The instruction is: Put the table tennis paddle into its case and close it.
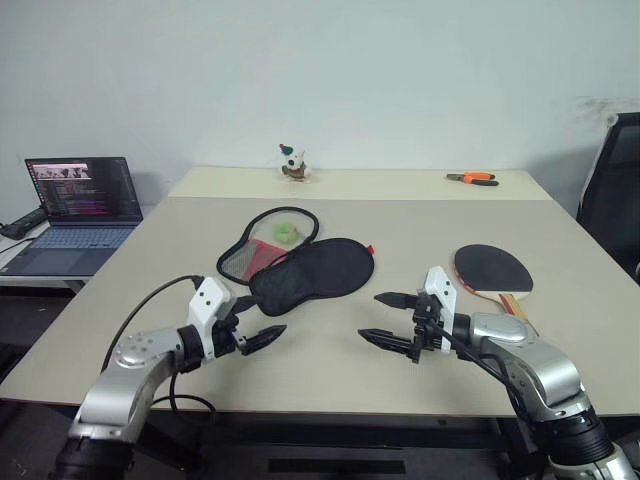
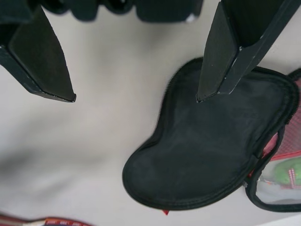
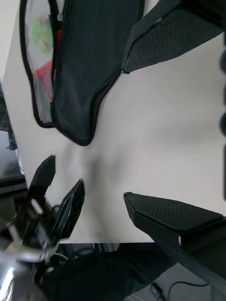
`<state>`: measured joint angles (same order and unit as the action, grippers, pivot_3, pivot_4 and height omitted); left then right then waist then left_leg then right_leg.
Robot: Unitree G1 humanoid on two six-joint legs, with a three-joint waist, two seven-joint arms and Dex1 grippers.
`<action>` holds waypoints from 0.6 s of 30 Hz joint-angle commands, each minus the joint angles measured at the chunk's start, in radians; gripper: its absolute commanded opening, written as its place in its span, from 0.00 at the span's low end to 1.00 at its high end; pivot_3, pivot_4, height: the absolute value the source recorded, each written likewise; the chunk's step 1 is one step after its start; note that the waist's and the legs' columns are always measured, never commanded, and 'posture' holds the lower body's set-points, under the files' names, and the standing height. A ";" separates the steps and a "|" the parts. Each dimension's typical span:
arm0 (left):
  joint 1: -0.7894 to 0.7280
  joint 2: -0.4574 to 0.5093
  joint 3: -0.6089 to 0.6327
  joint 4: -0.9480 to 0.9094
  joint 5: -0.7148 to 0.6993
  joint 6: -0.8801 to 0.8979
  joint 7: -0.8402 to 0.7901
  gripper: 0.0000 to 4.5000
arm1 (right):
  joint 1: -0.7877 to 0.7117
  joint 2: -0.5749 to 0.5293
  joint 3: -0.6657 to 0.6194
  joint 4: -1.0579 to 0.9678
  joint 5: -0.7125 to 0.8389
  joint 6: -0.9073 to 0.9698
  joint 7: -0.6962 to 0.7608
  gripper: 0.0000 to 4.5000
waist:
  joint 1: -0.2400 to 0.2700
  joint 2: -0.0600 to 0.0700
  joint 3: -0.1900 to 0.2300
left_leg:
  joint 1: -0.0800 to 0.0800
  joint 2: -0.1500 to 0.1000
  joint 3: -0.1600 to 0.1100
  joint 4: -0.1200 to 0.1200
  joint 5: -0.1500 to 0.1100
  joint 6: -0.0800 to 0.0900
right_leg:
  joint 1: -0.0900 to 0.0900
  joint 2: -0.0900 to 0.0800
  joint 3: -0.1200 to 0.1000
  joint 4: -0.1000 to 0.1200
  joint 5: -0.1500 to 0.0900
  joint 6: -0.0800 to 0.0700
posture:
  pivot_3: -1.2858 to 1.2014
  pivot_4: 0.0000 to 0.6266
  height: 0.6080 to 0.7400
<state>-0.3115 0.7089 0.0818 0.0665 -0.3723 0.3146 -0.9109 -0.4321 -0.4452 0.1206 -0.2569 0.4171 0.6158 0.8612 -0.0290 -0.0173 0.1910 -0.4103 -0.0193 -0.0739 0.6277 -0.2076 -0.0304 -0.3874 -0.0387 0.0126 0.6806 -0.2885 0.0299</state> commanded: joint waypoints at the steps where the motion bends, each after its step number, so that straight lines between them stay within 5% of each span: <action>1: -0.080 0.027 -0.023 0.144 0.062 -0.096 -0.066 1.00 | -0.043 -0.017 -0.022 -0.081 0.042 0.039 -0.010 0.99 | 0.000 0.000 0.000 | 0.000 0.000 0.000 0.000 0.000 0.000 | 0.000 0.000 0.000 0.000 0.000 0.000 | 0.52 0.24 1.00; 18: -0.486 -0.039 -0.252 0.813 0.358 -0.485 -0.317 1.00 | -0.002 -0.014 -0.023 -0.127 0.044 0.033 -0.095 0.99 | -0.003 0.000 0.000 | -0.004 -0.001 -0.001 0.001 0.000 0.000 | -0.002 0.000 -0.005 0.000 0.000 0.000 | 0.52 0.24 1.00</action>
<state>-0.7789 0.6666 -0.1675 0.8475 -0.0361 -0.1409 -1.2198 -0.4302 -0.4579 0.1072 -0.3470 0.4523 0.6642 0.7722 -0.0322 -0.0176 0.1908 -0.4139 -0.0202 -0.0753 0.6283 -0.2077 -0.0300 -0.3894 -0.0385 0.0072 0.6810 -0.2884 0.0302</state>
